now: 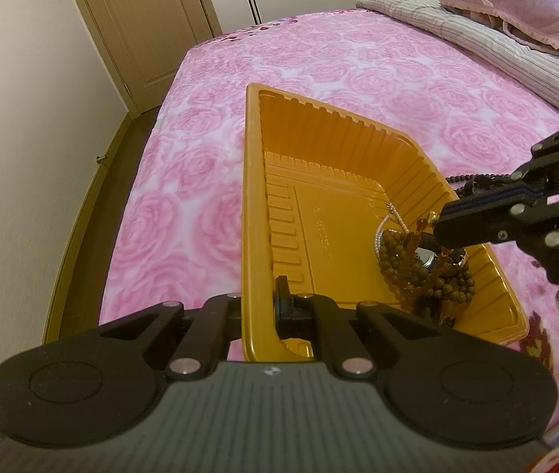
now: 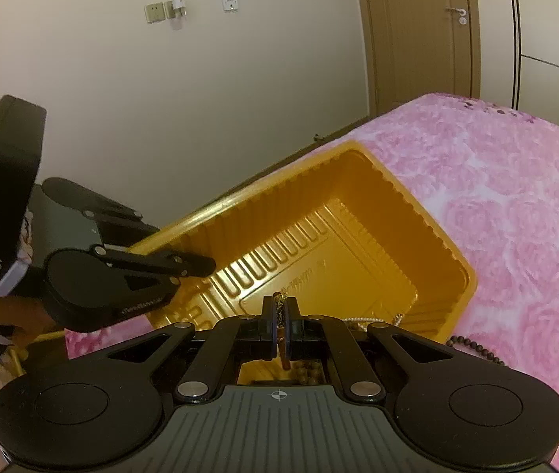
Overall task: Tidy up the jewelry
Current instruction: 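Carry the amber bead strand over the tray and release it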
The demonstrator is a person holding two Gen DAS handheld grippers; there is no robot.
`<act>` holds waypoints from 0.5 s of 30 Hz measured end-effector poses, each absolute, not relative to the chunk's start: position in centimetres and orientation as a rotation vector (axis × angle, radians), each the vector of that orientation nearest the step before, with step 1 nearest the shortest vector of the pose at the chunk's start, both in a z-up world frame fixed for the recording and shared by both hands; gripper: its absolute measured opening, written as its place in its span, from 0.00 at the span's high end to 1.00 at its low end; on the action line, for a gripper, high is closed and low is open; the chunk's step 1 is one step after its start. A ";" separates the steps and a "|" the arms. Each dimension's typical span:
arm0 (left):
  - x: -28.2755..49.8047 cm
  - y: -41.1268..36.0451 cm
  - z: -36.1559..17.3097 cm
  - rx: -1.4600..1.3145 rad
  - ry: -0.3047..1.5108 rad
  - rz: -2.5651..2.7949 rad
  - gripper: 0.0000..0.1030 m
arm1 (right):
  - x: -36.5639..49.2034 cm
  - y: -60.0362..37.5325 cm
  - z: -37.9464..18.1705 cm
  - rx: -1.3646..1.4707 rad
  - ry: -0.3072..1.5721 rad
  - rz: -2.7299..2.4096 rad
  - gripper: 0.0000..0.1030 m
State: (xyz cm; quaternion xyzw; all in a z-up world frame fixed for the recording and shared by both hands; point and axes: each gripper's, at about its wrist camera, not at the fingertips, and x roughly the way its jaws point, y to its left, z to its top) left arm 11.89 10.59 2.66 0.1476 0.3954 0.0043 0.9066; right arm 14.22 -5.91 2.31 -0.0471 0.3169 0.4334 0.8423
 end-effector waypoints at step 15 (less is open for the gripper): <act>12.1 10.7 2.6 0.302 0.818 0.010 0.97 | 14.8 -8.7 2.0 0.015 0.674 0.870 0.82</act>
